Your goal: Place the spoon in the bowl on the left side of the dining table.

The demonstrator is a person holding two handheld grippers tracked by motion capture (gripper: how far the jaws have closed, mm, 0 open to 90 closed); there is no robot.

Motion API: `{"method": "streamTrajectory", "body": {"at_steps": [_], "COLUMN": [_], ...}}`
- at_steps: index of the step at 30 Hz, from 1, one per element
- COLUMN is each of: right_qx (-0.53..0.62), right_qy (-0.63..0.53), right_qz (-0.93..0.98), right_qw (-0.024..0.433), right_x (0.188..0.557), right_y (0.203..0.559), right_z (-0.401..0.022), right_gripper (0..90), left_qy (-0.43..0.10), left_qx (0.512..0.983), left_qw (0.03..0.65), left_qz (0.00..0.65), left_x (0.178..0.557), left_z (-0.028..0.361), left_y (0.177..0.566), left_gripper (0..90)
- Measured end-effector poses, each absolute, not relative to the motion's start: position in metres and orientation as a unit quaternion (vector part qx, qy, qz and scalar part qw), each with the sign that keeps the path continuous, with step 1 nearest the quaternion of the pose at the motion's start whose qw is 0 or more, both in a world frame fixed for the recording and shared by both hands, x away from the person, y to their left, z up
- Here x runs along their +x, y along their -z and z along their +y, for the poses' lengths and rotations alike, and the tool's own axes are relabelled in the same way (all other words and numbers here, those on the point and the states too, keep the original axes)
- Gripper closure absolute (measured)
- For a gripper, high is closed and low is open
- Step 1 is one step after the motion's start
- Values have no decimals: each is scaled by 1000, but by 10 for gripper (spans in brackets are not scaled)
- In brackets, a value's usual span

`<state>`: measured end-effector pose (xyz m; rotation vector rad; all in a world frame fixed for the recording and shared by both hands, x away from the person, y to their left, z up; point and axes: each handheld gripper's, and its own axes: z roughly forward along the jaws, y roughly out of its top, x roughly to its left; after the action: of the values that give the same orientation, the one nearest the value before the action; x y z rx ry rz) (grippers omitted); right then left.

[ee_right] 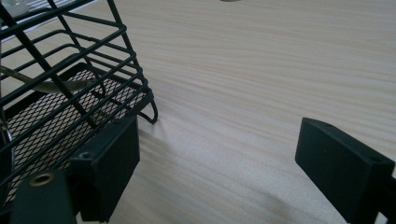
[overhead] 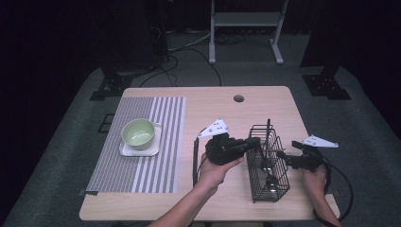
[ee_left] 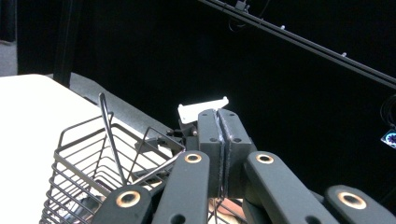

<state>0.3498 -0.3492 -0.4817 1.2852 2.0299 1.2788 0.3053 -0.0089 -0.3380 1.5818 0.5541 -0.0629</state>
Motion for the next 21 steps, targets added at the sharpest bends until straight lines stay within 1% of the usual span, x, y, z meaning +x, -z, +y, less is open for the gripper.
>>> {"method": "streamTrajectory", "body": {"at_steps": [21], "right_qx": [463], "right_qy": [-459], "right_qz": [729], "right_qw": [209], "right_x": [350], "right_y": [482], "right_z": [-349], "right_gripper": [128], "left_qy": [20], "left_qx": [680], "left_qw": [684], "left_qz": [264], "left_x": [308], "left_z": [2], "left_y": [315], "left_gripper": [893]}}
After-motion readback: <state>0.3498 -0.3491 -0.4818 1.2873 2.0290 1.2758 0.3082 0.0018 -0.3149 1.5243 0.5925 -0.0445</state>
